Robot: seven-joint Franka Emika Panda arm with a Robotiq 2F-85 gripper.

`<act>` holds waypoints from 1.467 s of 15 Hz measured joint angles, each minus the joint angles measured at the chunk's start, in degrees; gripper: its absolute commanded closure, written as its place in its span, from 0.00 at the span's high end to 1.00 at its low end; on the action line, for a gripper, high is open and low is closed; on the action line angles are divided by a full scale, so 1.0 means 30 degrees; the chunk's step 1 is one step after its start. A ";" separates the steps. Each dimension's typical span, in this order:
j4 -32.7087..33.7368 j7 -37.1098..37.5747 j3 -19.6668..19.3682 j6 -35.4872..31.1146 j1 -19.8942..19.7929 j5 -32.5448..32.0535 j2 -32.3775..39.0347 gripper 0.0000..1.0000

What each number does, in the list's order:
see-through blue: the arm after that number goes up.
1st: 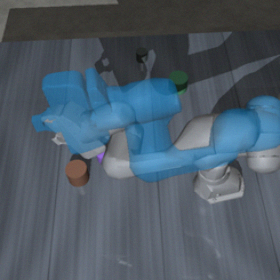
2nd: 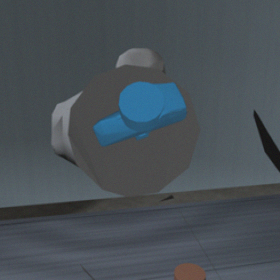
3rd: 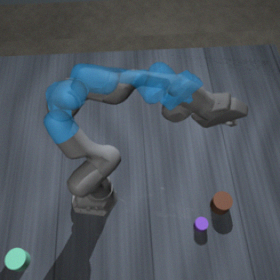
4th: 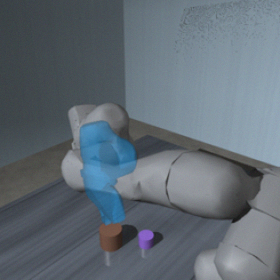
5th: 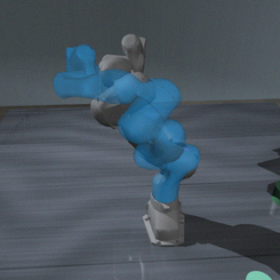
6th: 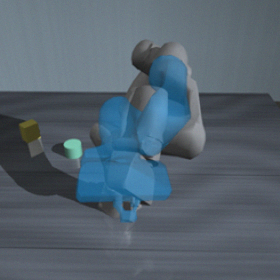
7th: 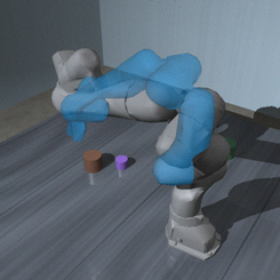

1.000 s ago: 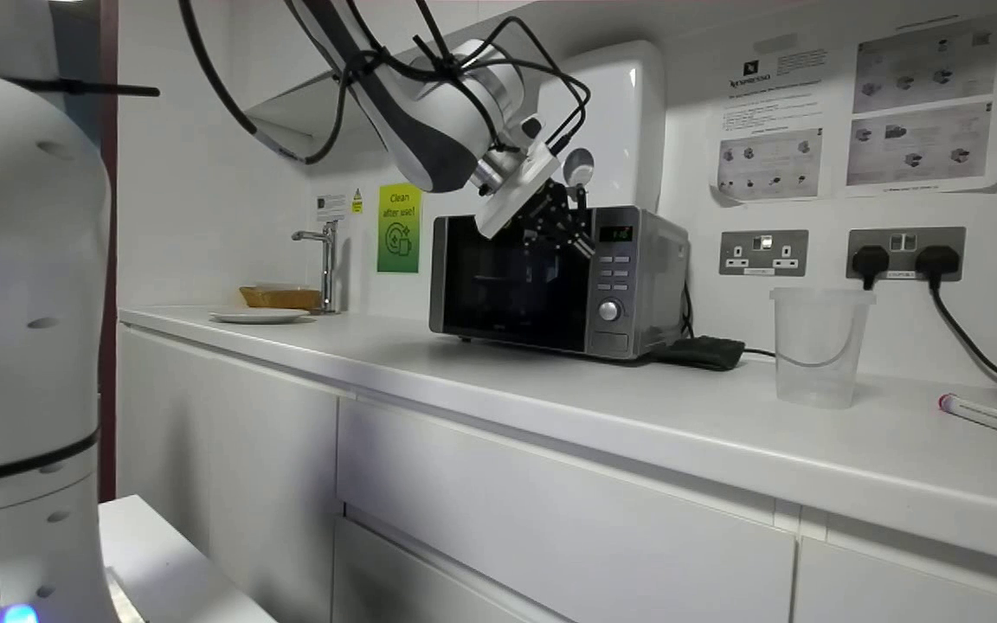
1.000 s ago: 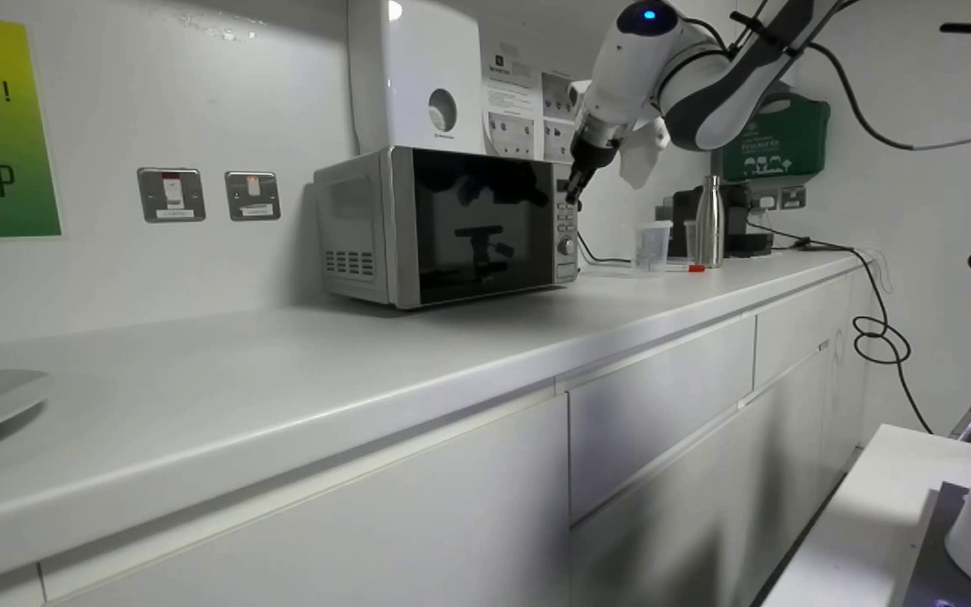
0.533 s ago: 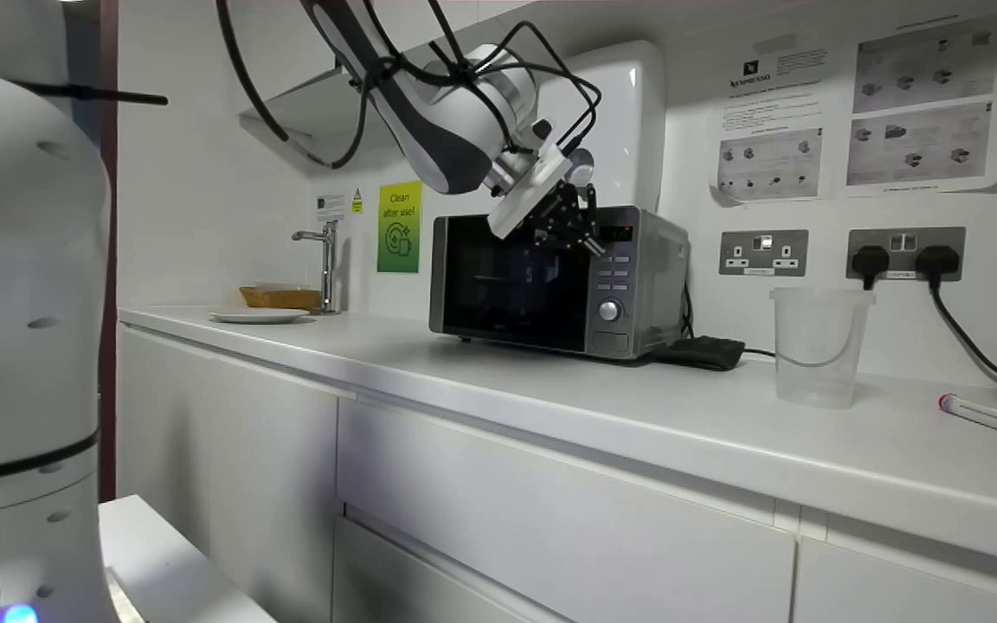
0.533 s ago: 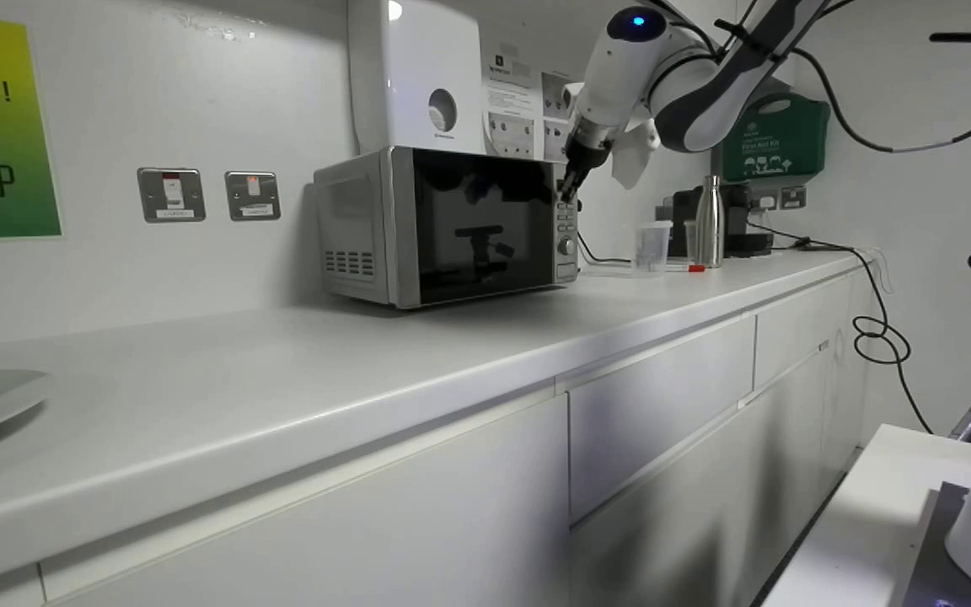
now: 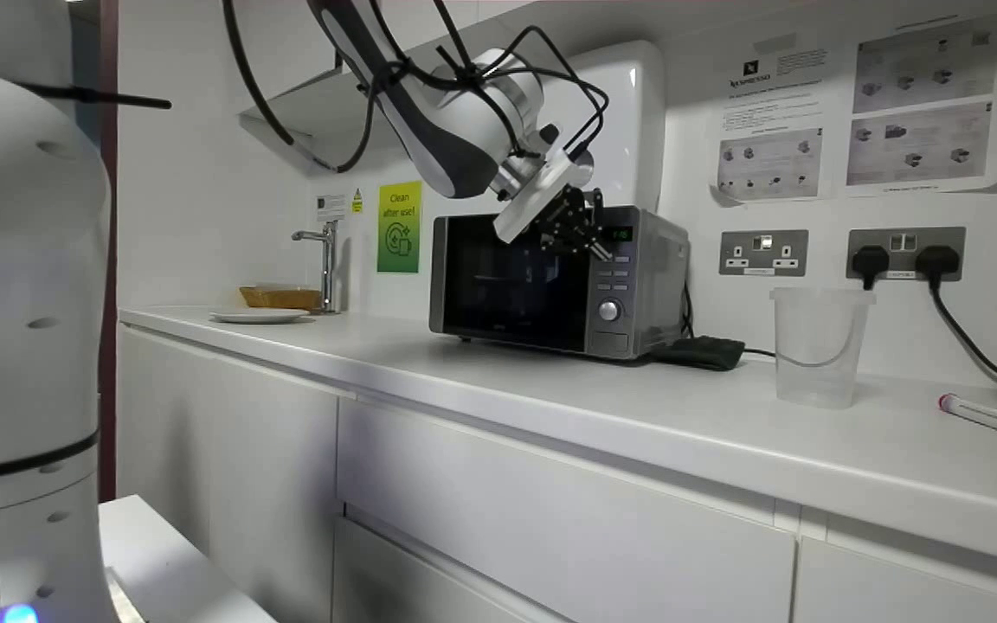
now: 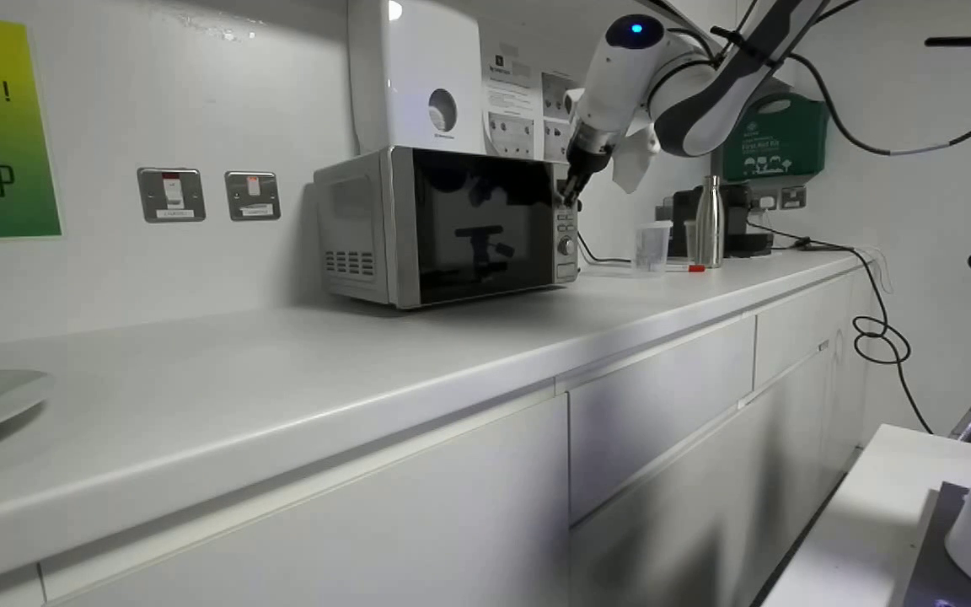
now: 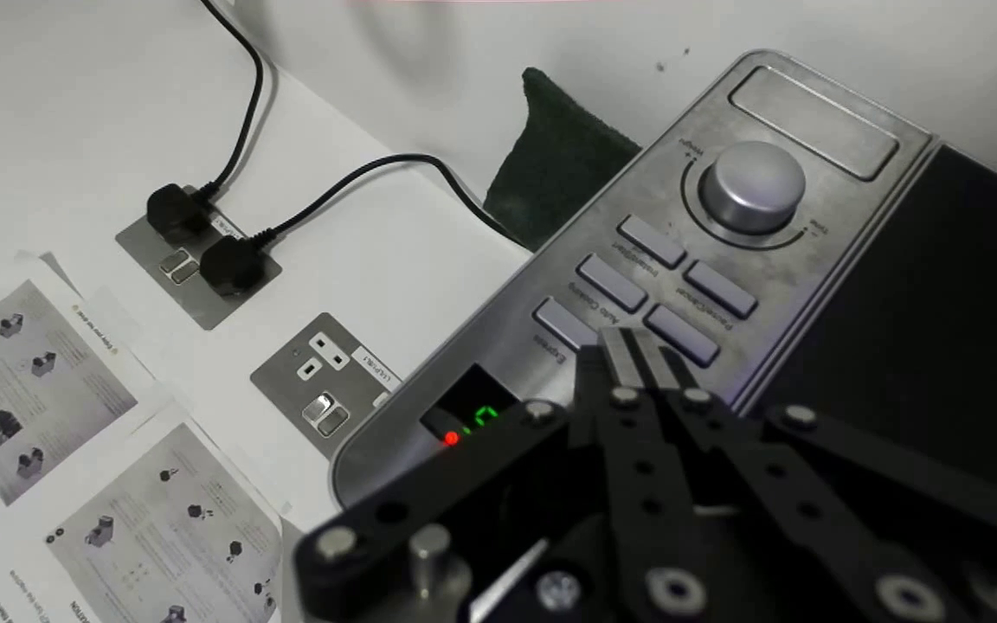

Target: Press the button on the microwave

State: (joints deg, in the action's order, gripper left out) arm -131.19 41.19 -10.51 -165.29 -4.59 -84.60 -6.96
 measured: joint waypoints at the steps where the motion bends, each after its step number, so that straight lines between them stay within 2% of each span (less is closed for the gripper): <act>1: 0.0022 0.0048 0.0000 0.0000 0.0001 0.0000 0.0067 0.00; 22: 0.0228 0.0237 0.0018 0.0018 0.0021 -0.0001 0.0344 0.00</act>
State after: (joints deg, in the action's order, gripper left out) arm -130.51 41.90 -10.45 -165.24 -4.52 -84.61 -5.93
